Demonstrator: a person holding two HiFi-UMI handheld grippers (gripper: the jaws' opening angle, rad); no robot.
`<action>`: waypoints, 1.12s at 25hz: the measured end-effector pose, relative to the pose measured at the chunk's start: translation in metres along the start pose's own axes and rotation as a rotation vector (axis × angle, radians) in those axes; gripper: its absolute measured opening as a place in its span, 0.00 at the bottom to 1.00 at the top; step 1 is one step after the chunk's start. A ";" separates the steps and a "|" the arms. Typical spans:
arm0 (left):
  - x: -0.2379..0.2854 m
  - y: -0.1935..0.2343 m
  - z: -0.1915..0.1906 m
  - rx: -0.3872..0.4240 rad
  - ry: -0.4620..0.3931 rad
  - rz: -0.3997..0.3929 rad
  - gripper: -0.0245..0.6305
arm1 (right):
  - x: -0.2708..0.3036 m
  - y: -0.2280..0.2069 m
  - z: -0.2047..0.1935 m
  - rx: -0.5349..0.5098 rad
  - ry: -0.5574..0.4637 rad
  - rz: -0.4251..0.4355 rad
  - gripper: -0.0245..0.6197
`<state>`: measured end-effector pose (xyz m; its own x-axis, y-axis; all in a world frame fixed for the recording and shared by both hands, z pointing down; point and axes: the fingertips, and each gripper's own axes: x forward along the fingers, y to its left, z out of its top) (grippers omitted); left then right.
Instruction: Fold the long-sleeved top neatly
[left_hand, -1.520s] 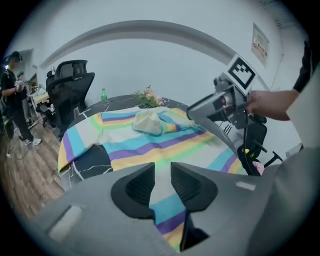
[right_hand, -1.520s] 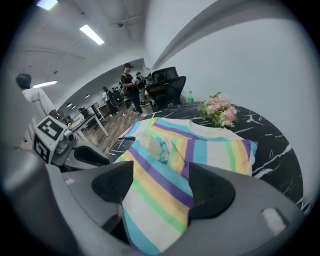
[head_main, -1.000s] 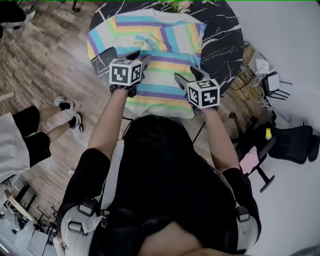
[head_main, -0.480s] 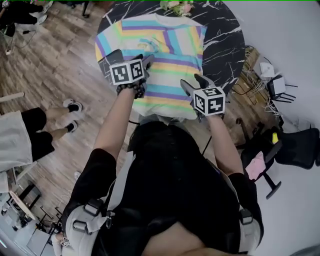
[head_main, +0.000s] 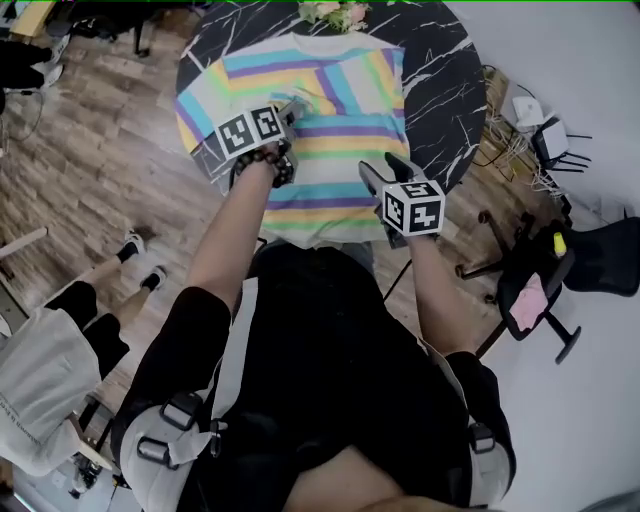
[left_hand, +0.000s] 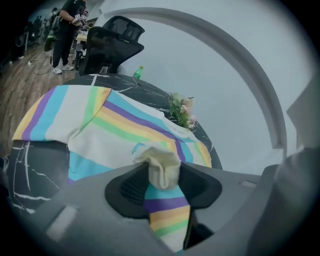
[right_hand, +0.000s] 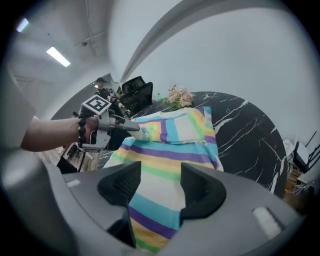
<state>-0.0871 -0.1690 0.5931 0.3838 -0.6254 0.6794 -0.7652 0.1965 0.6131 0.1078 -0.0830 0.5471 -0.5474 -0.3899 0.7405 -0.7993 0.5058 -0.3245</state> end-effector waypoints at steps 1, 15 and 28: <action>0.000 0.004 -0.002 0.007 0.014 -0.001 0.28 | 0.003 0.000 0.000 0.005 -0.002 -0.005 0.42; -0.062 0.042 -0.005 0.305 0.036 -0.091 0.14 | 0.044 0.027 0.013 -0.071 0.058 -0.009 0.37; -0.061 0.069 -0.024 0.182 0.058 -0.118 0.26 | 0.045 -0.047 0.041 -0.125 0.013 -0.216 0.36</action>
<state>-0.1511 -0.0989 0.6033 0.5012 -0.5901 0.6329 -0.7919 -0.0178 0.6104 0.1105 -0.1564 0.5717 -0.3636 -0.4895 0.7926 -0.8598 0.5038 -0.0833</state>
